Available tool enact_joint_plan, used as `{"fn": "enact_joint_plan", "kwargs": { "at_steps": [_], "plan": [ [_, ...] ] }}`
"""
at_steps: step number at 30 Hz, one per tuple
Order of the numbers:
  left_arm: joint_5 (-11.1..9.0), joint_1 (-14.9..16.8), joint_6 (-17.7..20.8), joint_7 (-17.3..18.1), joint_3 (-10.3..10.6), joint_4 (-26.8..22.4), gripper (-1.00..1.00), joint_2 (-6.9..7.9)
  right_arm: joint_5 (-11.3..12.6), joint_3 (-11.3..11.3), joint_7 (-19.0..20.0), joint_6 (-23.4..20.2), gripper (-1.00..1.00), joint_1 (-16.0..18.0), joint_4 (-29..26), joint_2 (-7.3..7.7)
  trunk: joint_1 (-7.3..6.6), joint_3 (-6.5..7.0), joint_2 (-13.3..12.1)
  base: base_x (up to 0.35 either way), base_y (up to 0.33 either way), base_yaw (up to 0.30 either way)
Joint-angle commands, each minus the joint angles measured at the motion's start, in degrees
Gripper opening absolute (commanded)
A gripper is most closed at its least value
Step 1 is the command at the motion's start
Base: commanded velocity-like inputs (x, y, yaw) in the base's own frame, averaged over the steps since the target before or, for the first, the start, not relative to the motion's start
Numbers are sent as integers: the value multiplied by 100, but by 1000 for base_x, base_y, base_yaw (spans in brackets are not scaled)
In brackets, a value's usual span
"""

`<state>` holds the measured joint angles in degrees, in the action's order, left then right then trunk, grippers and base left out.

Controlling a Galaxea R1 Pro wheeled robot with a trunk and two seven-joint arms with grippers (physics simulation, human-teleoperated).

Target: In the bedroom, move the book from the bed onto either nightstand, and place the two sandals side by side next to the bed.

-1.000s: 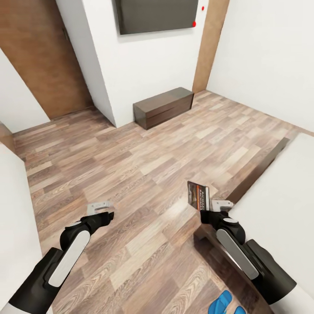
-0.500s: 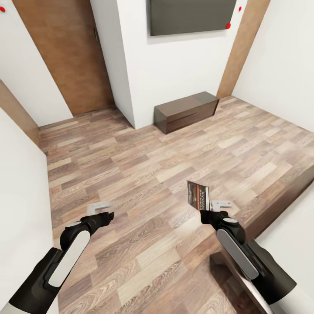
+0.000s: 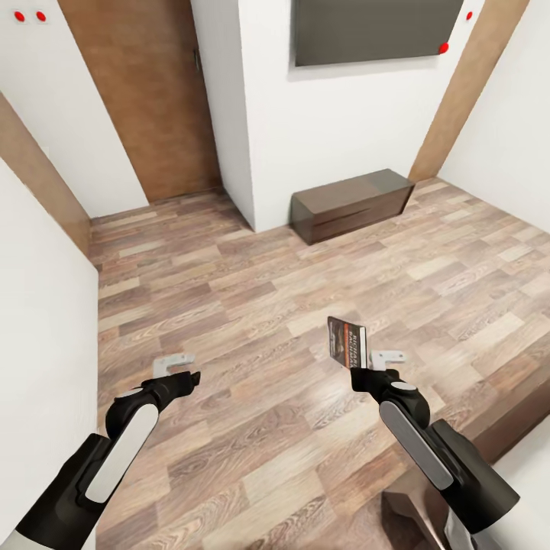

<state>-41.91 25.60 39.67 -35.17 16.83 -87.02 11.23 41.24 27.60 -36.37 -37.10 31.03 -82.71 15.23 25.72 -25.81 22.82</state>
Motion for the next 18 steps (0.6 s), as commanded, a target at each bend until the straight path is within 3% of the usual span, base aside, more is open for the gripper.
{"fn": "enact_joint_plan", "kwargs": {
  "at_steps": [1, 6, 18],
  "plan": [
    [-55, 6, 6, -60, 13, -8, 100, -1, 34, 16, -63, -7, -100, 8, -8, 6, 7, -9, 10, 338, -85, -10],
    [-55, 7, 6, -60, 18, -2, 100, -4, 34, 17, -63, -7, -100, 8, -9, 6, 7, -9, 10, 338, -85, -127],
    [-55, 6, 6, -60, 22, 1, 100, 2, 41, 17, -54, 1, -100, 8, -17, 6, 7, 43, 10, 338, -84, -232]
  ]
}}
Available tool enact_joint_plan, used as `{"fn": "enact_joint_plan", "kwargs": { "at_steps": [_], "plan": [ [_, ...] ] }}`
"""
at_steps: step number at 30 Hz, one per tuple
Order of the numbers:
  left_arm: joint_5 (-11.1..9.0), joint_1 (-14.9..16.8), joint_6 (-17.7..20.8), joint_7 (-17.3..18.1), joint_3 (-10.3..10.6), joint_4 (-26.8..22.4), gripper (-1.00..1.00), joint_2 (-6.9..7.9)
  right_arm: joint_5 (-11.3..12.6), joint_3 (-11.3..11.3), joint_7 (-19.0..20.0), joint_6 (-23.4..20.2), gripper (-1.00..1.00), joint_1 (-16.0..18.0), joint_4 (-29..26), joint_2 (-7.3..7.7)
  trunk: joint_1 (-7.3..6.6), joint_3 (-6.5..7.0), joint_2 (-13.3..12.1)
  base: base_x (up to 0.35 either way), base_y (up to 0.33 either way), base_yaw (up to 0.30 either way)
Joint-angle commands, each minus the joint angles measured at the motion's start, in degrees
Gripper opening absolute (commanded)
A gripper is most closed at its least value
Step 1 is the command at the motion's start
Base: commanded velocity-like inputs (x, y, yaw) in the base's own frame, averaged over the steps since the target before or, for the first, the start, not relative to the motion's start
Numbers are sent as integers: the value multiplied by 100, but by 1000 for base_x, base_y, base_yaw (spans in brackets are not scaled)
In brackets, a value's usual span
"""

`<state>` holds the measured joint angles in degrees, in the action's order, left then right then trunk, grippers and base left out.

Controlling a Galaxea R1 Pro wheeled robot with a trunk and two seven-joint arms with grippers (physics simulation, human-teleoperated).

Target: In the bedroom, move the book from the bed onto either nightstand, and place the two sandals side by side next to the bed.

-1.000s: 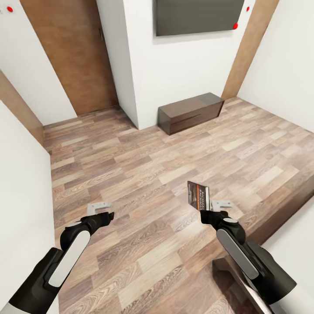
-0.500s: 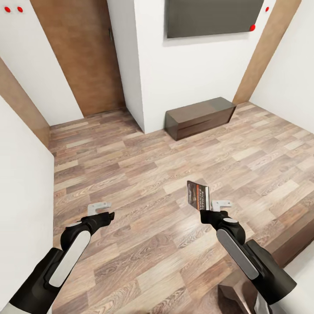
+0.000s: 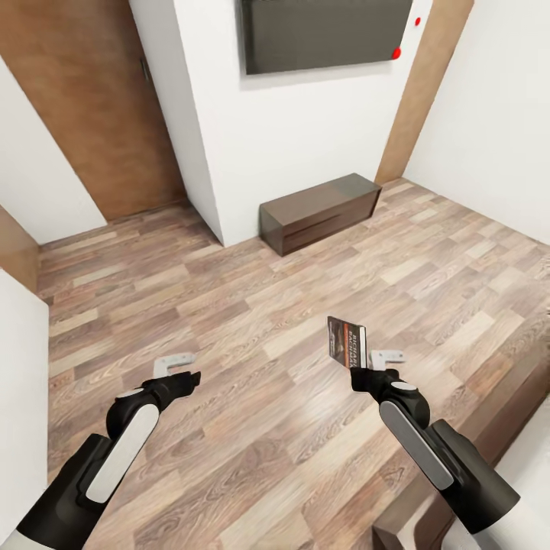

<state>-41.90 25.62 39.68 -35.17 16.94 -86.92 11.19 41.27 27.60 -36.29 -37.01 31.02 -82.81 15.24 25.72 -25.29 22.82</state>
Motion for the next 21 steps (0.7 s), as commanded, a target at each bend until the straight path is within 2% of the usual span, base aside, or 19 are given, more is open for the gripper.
{"fn": "enact_joint_plan", "kwargs": {
  "at_steps": [1, 4, 8, 21],
  "plan": [
    [-56, 5, 5, -60, 11, -9, 100, 8, 36, 17, -63, -8, -100, 10, -7, 5, 7, -2, 10, 338, -81, -216],
    [-56, 5, 5, -60, 7, -9, 100, 10, 36, 17, -63, -7, -100, 10, -9, 5, 7, 19, 10, 336, -37, -214],
    [-51, 5, 11, -60, 2, -9, 100, 8, 38, 17, -62, -7, -100, 10, -8, 5, 7, 47, 10, 292, 128, -211],
    [-51, 5, 12, -60, -6, -8, 100, 15, 38, 17, -62, -8, -100, 10, -15, 5, 7, 140, 10, 169, 286, -210]
  ]
}}
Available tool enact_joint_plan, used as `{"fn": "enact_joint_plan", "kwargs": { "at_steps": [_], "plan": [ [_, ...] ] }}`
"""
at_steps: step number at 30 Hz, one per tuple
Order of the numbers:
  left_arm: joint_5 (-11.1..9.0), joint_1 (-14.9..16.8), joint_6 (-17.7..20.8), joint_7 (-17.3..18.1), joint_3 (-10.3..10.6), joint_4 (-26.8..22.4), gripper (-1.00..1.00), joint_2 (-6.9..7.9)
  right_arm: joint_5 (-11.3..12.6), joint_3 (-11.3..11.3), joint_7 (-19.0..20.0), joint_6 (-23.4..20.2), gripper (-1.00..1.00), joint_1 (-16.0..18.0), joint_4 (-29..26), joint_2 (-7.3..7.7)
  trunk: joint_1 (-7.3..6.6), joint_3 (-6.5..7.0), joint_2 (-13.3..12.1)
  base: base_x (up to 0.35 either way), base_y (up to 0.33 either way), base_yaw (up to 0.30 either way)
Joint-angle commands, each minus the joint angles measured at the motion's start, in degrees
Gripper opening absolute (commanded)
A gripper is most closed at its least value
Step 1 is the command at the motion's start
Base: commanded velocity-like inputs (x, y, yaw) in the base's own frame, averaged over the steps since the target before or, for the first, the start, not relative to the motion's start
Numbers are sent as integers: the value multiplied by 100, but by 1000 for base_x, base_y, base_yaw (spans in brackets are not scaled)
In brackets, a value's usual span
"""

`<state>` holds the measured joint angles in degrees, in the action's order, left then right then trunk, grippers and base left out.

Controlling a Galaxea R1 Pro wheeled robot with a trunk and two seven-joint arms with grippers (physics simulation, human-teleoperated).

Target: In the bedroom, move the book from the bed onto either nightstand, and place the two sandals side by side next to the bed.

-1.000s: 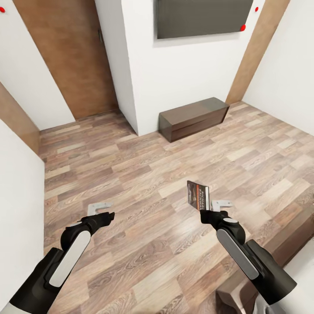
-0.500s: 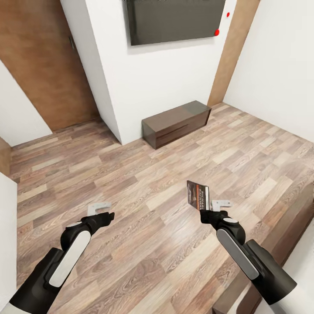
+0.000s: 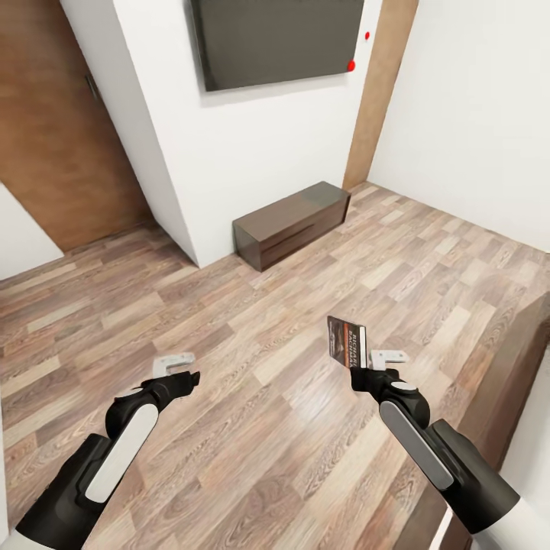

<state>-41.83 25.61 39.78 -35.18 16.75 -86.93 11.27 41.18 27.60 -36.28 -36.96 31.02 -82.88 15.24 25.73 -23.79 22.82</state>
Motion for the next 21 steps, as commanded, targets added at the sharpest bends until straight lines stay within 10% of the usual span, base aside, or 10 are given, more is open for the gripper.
{"fn": "enact_joint_plan", "kwargs": {
  "at_steps": [1, 21],
  "plan": [
    [-58, 5, 0, -59, 12, -7, 100, 7, 48, 17, -63, -13, -100, 9, -8, 5, 5, -2, 10, 162, 301, -210],
    [-62, 5, -5, -59, 28, -8, 100, 7, 48, 23, -62, 2, -100, 9, -26, 5, 5, 148, 10, 294, 108, -193]
  ]
}}
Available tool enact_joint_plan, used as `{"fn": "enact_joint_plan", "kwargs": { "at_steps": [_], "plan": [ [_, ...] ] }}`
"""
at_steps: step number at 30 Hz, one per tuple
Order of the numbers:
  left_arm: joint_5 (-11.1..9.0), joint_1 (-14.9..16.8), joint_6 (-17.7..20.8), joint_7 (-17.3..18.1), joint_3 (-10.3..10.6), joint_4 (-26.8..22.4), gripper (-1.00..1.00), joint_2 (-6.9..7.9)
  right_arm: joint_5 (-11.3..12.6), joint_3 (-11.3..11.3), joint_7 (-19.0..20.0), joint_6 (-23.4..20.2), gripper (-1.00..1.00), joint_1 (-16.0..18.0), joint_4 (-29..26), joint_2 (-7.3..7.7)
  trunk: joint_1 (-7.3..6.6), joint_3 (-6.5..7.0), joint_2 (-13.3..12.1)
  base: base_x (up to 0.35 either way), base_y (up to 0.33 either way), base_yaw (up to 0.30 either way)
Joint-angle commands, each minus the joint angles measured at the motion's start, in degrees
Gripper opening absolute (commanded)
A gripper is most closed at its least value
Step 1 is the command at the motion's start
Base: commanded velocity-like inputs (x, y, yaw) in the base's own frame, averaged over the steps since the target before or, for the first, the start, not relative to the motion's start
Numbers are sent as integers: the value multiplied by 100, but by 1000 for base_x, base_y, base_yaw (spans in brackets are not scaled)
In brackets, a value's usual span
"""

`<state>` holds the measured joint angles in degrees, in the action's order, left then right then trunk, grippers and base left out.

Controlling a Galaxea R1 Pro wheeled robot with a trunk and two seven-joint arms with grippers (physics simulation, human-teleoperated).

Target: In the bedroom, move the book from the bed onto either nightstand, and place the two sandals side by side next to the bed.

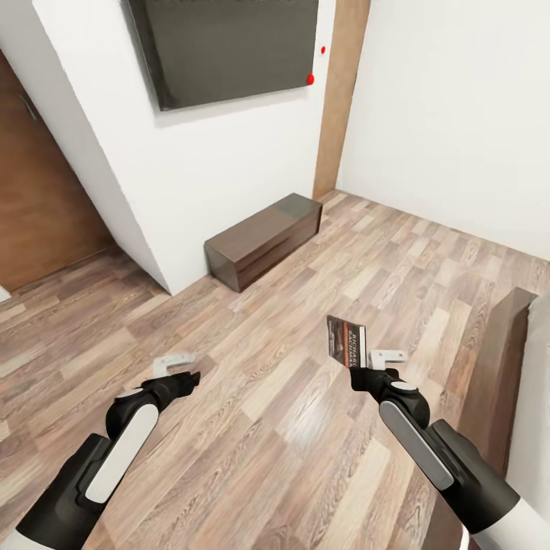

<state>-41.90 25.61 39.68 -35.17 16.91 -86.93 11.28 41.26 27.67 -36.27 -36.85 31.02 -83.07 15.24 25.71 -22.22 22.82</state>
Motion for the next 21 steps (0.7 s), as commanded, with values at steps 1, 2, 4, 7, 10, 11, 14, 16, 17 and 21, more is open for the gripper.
{"fn": "enact_joint_plan", "kwargs": {
  "at_steps": [1, 2, 4, 7, 10, 11, 14, 16, 17, 21],
  "plan": [
    [-55, 5, 5, -60, 13, -8, 100, 6, 40, 14, -56, -11, -100, 9, -7, 5, 7, -4, 10, 337, 1, -72],
    [-55, 5, 5, -60, 16, -8, 100, 6, 40, 12, -53, -9, -100, 9, -7, 5, 7, -1, 10, 337, 1, -46],
    [-55, 5, 5, -60, 20, -8, 100, 6, 40, 15, -51, -8, -100, 9, -6, 5, 7, 3, 10, 337, 0, -33],
    [-55, 5, 3, -60, 35, -13, 100, 6, 46, 17, -41, 0, -100, 9, 30, 5, 7, 5, 10, 337, 0, -10],
    [-55, 5, 0, -60, 40, -14, 100, 6, 52, 14, -40, 4, -100, 9, 34, 5, 7, 6, 10, 336, 0, -3],
    [-55, 5, 0, -60, 40, -14, 100, 6, 52, 14, -40, 4, -100, 9, 34, 5, 7, 6, 10, 335, 0, -3],
    [-55, 5, 0, -60, 40, -14, 100, 6, 52, 14, -40, 4, -100, 9, 34, 5, 7, 7, 10, 335, 0, -3],
    [-52, 5, -5, -63, 48, -16, 100, 0, 51, 15, -69, 11, -100, 9, 20, 5, 7, 12, 10, 253, 0, -17],
    [-52, 5, -6, -65, 47, -16, 100, -4, 50, 13, -88, 14, -100, 9, 10, 5, 7, 18, 10, 110, 0, -42],
    [-63, 5, -1, -66, 24, -17, 100, -16, 59, 7, -113, 12, -100, 9, -2, 0, 7, 48, 10, 60, 0, -51]
  ]
}}
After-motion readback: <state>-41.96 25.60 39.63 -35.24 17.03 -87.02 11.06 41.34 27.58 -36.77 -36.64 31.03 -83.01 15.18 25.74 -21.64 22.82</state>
